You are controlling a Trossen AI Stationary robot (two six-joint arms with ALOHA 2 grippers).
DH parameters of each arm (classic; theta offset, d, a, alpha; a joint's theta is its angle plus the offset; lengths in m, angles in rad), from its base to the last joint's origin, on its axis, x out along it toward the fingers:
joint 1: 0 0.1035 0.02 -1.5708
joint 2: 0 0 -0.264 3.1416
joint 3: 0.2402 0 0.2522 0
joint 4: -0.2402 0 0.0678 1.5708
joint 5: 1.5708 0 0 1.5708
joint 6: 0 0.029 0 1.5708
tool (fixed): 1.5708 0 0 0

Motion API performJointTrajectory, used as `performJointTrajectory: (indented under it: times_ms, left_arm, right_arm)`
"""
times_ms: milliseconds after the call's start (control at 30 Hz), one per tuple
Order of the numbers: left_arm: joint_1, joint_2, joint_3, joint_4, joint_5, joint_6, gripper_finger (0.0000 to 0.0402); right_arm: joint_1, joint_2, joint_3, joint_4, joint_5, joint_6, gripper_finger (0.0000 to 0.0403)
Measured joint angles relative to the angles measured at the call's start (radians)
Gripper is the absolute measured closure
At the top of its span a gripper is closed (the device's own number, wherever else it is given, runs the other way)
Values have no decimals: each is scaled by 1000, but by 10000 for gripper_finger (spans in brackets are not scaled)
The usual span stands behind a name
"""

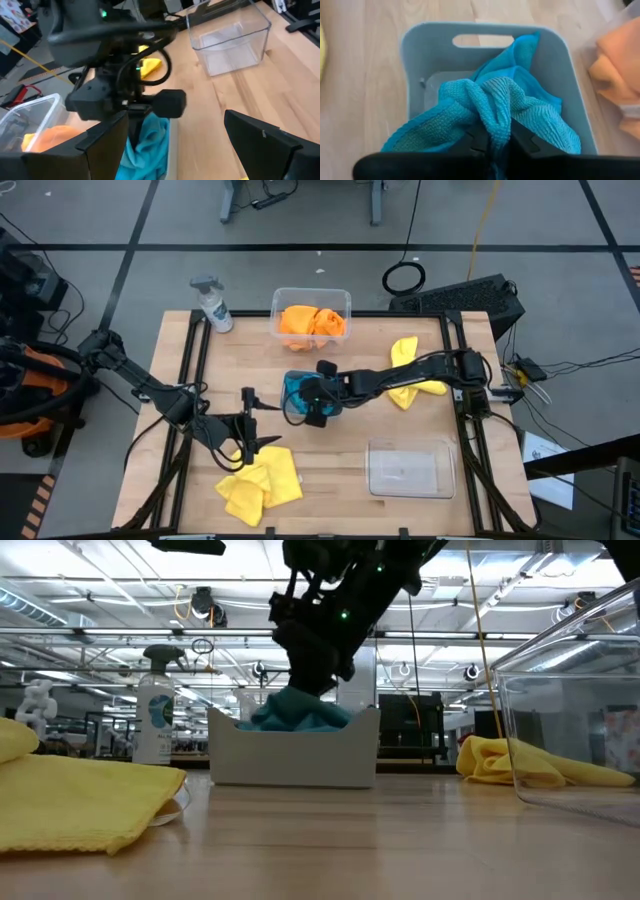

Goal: Sort microfiber towel by color & place in baskets
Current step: Put the blue microfiber towel into the grey bin

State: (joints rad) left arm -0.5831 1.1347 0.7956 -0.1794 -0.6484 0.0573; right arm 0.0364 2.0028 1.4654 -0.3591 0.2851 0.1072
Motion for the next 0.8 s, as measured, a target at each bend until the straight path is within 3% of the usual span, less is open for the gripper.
performJointTrajectory:
  times_ms: [267,600,800]
  left_arm:
    - [0,0,0,-7,25,-22,68]
    - [49,56,0,-13,26,-21,68]
    - [131,125,0,-23,30,-18,68]
  right_arm:
    - [-1,4,0,-11,-3,40,341]
    - [3,2,36,-25,-2,78,214]
    - [17,0,118,-131,2,76,150]
